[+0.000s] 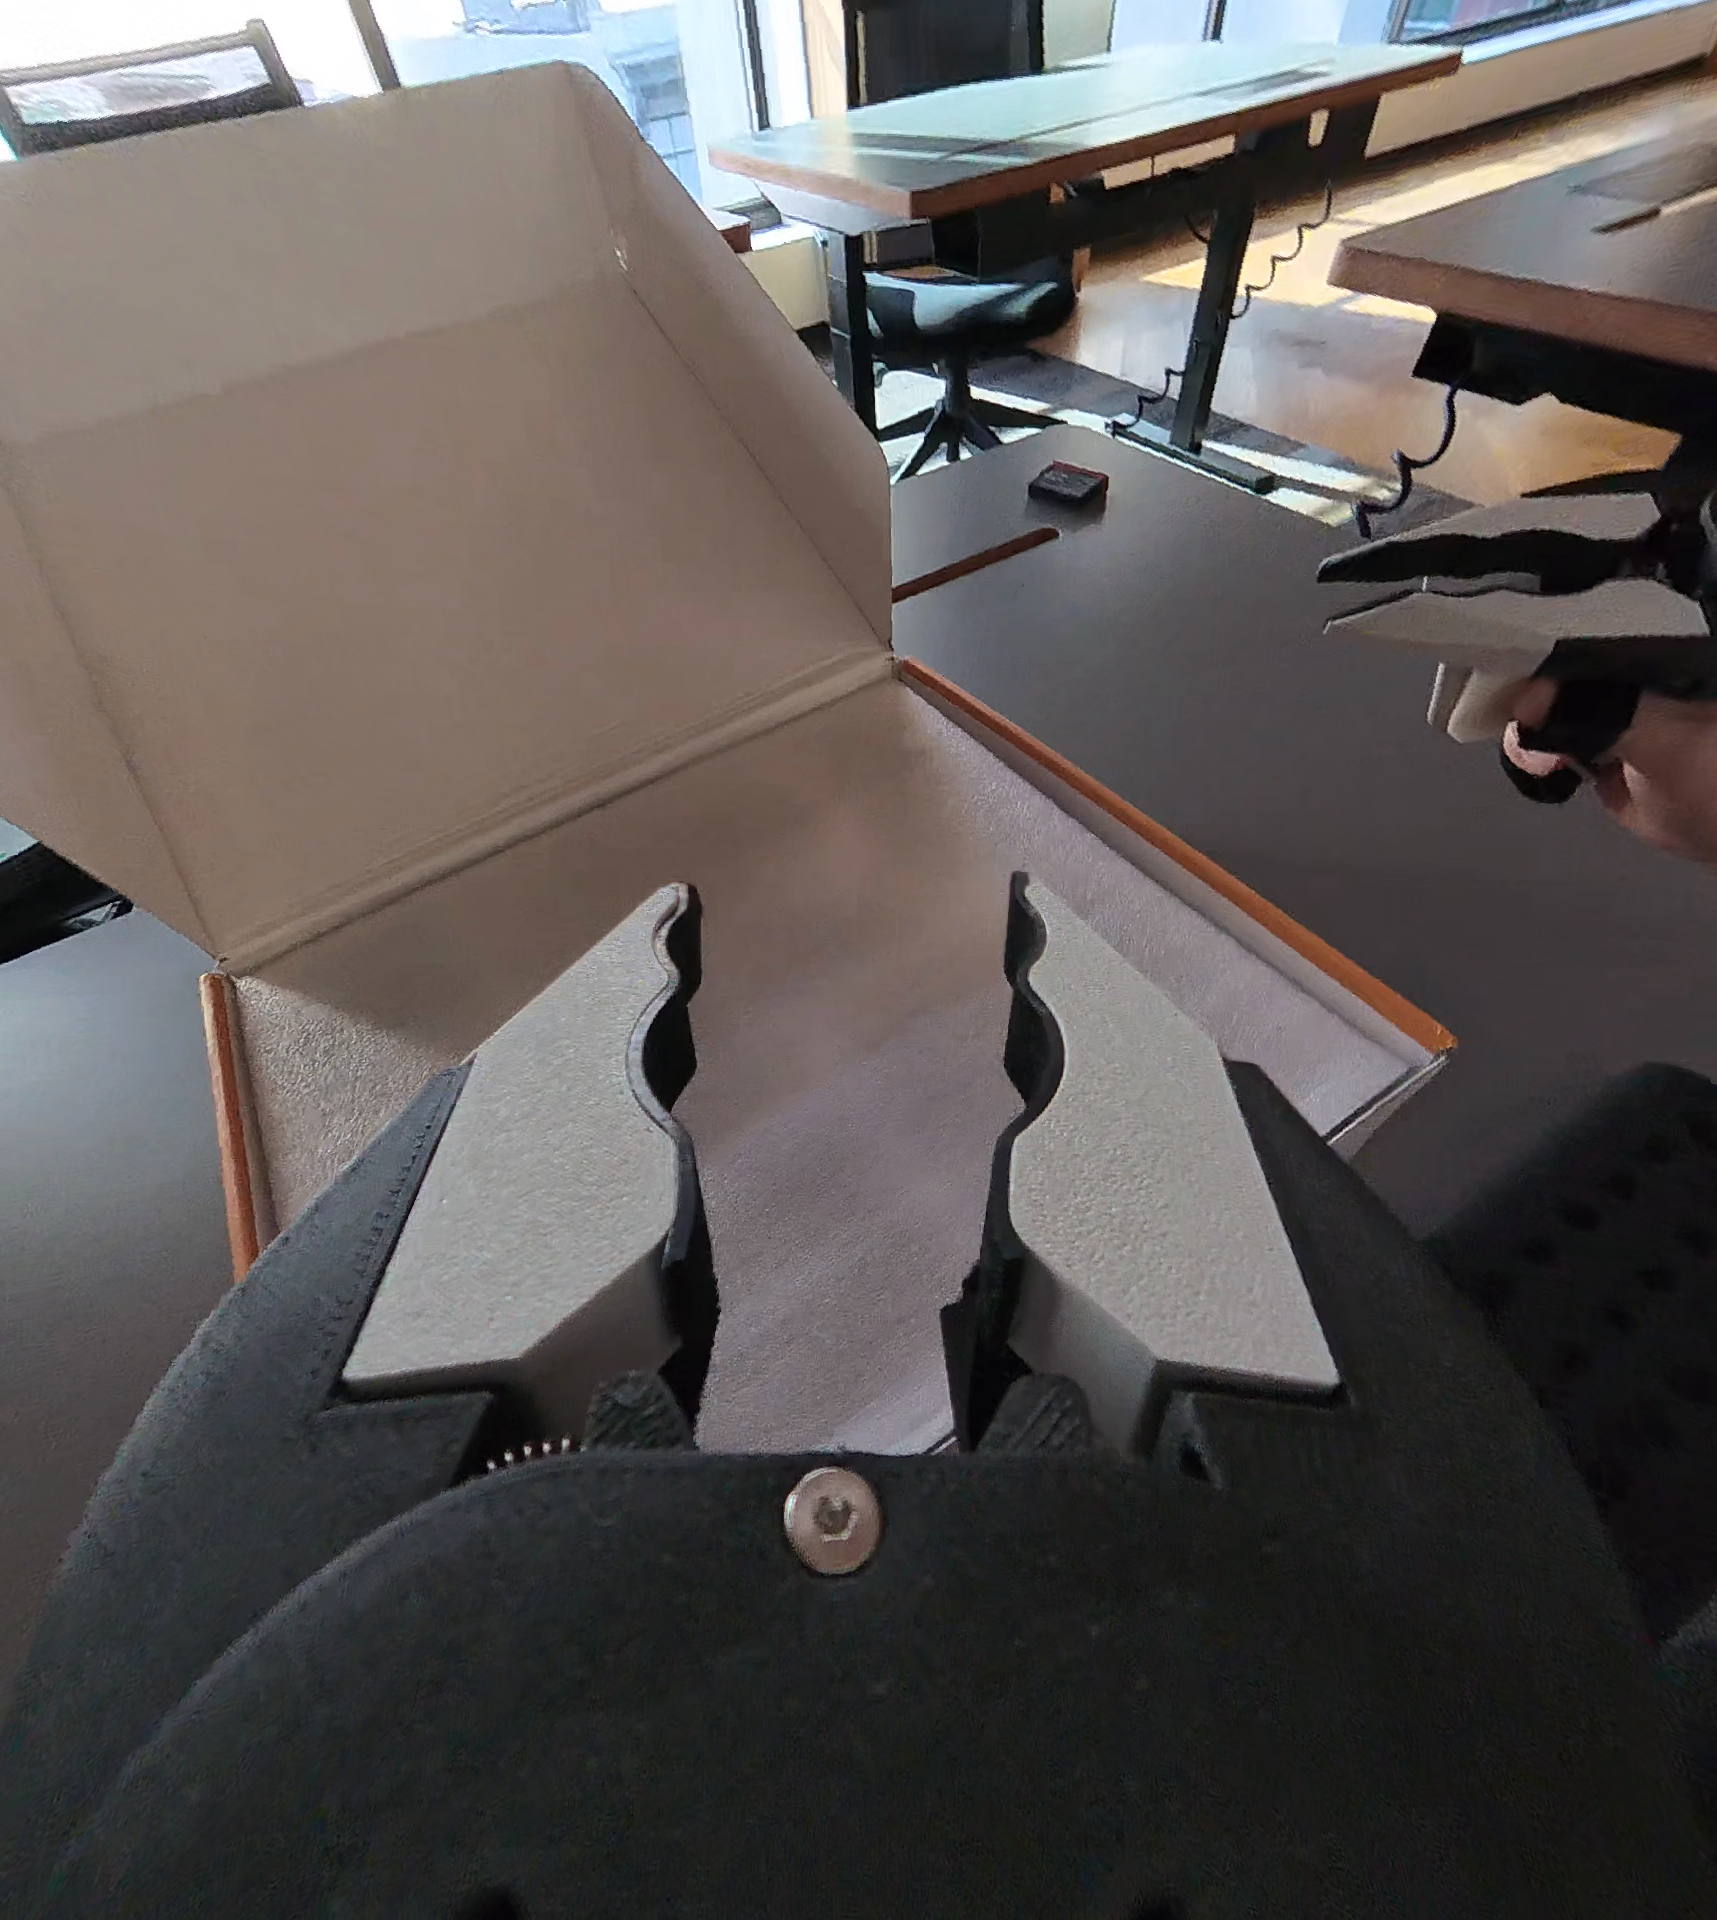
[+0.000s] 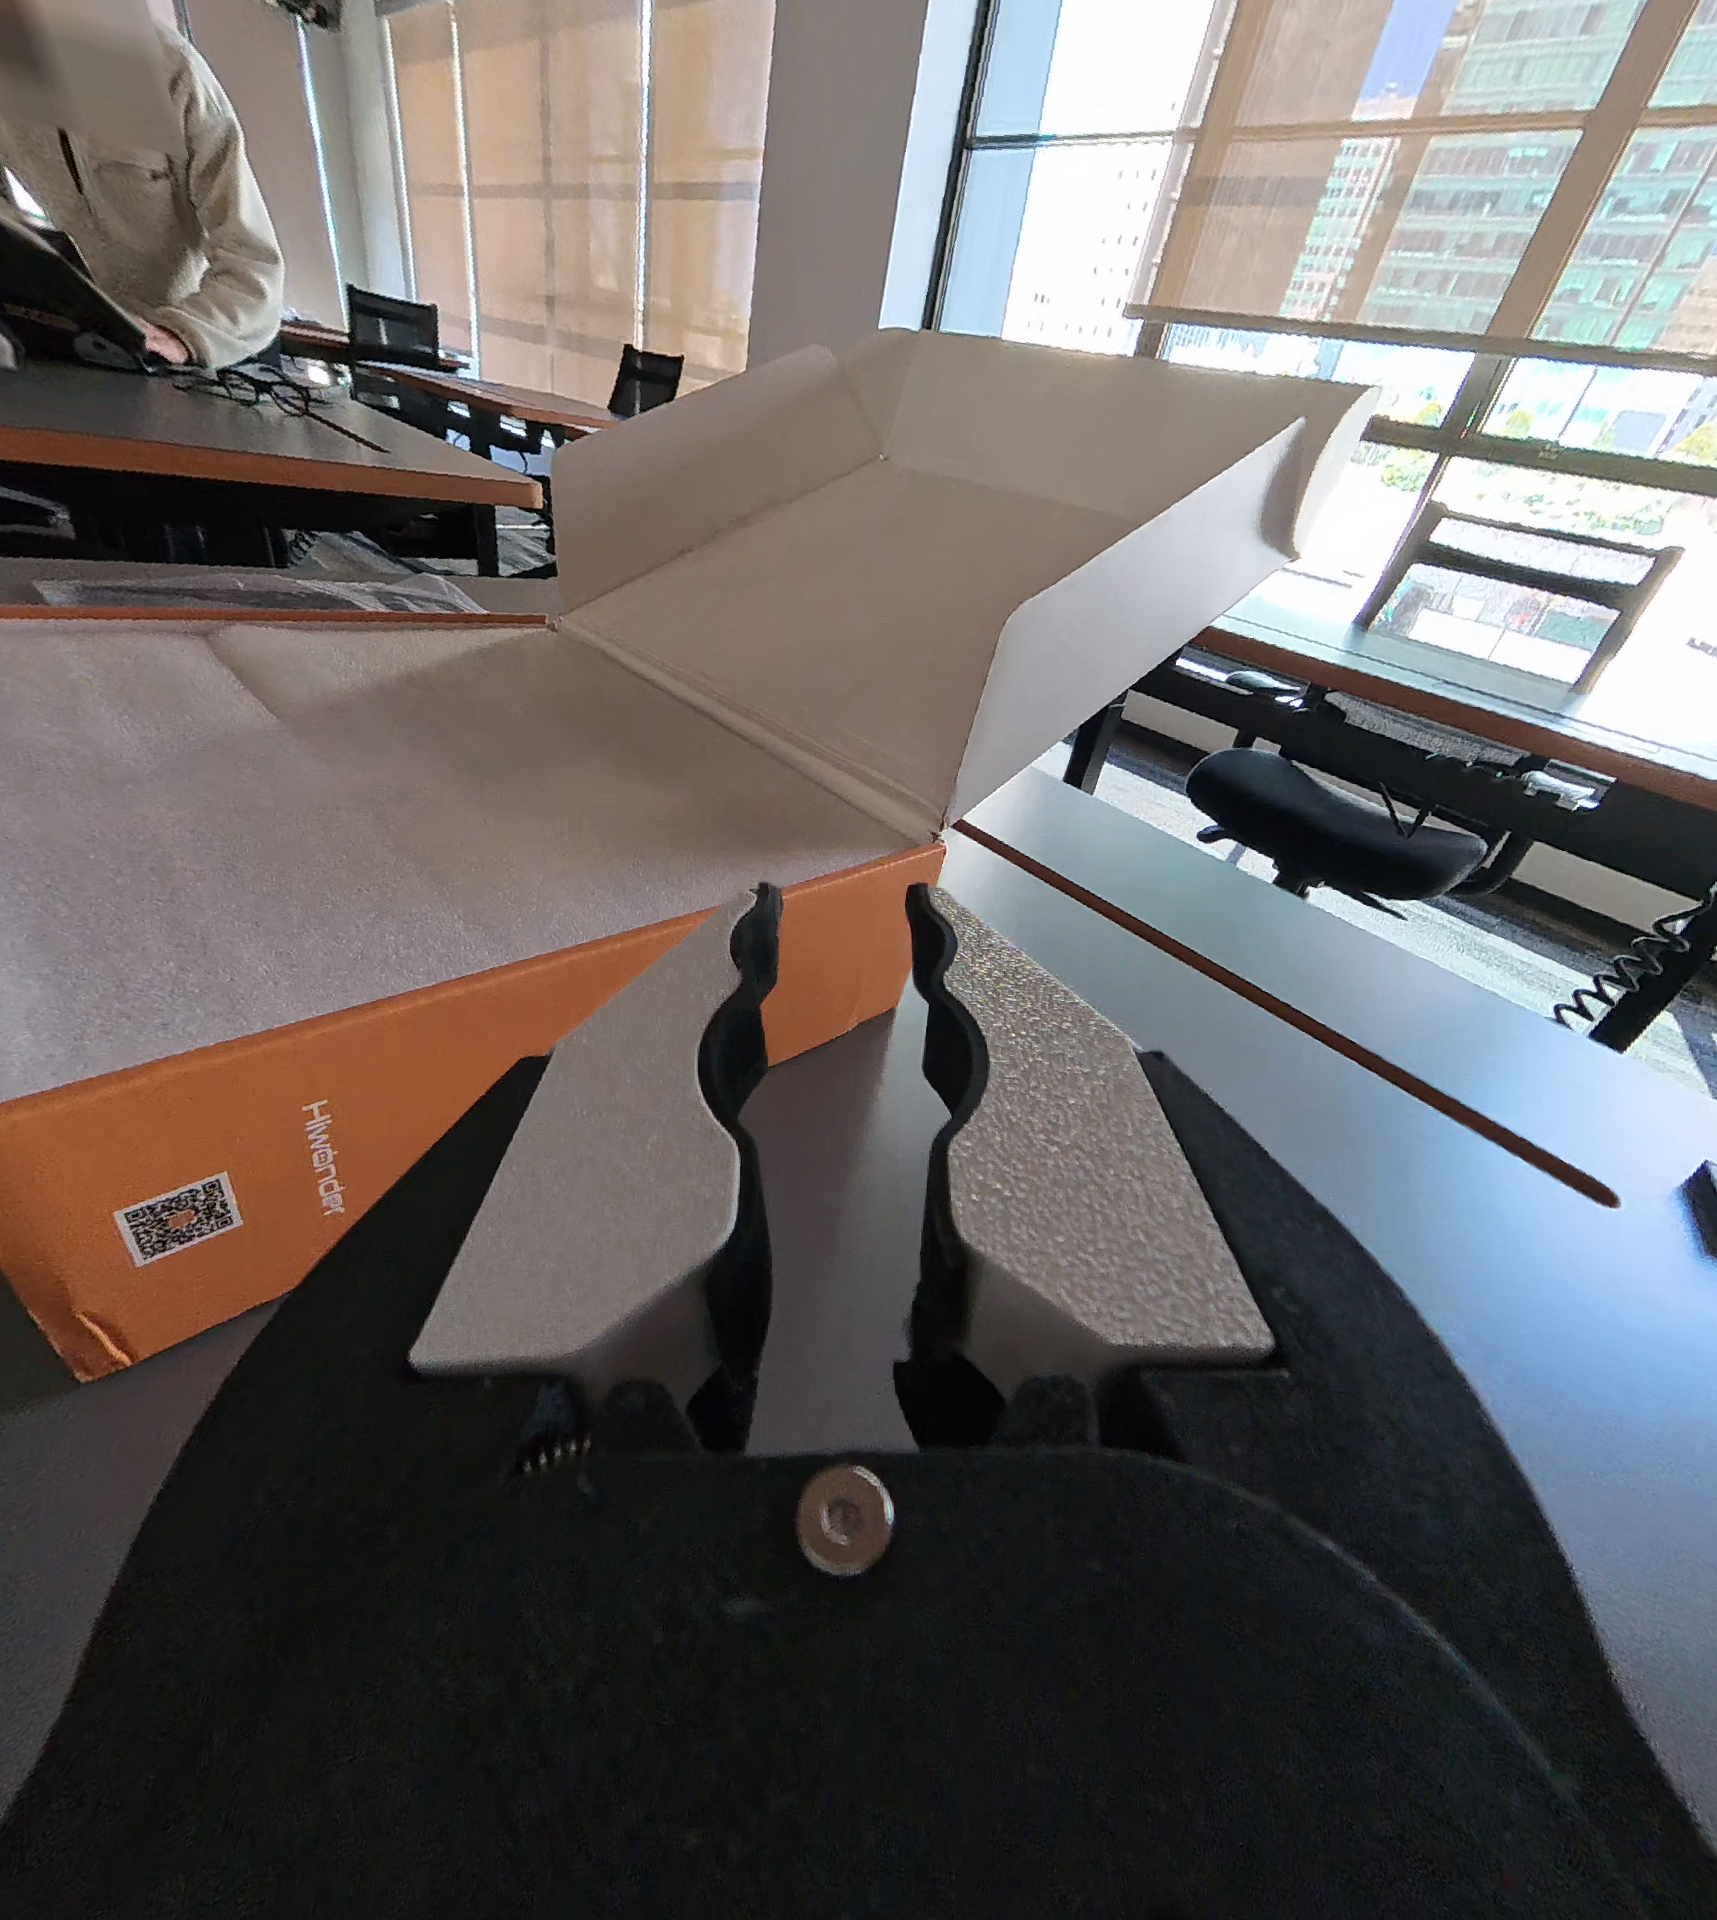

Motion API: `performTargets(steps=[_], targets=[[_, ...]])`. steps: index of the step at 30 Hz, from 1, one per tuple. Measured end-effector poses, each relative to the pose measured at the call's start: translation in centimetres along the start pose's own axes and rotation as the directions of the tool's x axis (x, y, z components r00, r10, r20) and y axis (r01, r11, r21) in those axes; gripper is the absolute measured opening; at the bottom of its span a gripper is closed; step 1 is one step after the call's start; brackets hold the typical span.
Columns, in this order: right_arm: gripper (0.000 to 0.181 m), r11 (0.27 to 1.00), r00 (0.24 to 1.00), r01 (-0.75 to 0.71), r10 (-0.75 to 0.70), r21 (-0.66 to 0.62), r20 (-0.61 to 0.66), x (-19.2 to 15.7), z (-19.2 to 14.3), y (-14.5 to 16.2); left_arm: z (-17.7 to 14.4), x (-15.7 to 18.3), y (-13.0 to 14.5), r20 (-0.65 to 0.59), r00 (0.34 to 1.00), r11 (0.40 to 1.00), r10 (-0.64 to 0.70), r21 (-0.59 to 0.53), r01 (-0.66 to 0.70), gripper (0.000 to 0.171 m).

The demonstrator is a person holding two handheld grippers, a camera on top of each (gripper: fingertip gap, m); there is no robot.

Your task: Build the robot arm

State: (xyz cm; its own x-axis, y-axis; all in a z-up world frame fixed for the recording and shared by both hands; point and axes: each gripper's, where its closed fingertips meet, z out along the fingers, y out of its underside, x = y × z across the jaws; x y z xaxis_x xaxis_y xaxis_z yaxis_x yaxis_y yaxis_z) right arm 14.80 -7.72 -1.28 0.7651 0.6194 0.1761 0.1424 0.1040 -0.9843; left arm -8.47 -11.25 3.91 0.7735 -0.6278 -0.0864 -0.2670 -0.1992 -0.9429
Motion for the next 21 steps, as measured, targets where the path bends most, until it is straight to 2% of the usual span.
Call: performTargets(steps=[4,9,15,17,21], targets=[[0.023,0.993,0.992,-0.110,0.108,0.035,0.064,-0.7,-0.4,-1.1,1.2,0.1,0.4,-0.041,0.997,0.998,0.061,-0.021,-0.062,0.058],[0.023,0.991,0.989,-0.123,0.119,0.044,0.086,-1.2,-0.4,-1.4,2.6,0.8,0.0,-0.094,0.994,0.998,0.060,-0.010,-0.061,0.058],[0.024,0.993,0.985,-0.117,0.114,0.018,0.133,-2.6,-0.1,-0.8,2.9,1.7,0.1,-0.118,0.992,0.999,0.050,-0.011,-0.052,0.059],[0.024,0.990,0.974,-0.142,0.135,0.024,0.183,-3.3,-0.3,-1.3,3.0,2.1,0.6,-0.135,0.989,0.997,0.068,-0.027,-0.072,0.059],[0.028,0.996,0.949,-0.087,0.079,0.014,0.306,-4.4,-1.2,-2.5,2.7,1.7,2.4,-0.204,0.966,0.976,0.157,-0.117,-0.183,0.064]])
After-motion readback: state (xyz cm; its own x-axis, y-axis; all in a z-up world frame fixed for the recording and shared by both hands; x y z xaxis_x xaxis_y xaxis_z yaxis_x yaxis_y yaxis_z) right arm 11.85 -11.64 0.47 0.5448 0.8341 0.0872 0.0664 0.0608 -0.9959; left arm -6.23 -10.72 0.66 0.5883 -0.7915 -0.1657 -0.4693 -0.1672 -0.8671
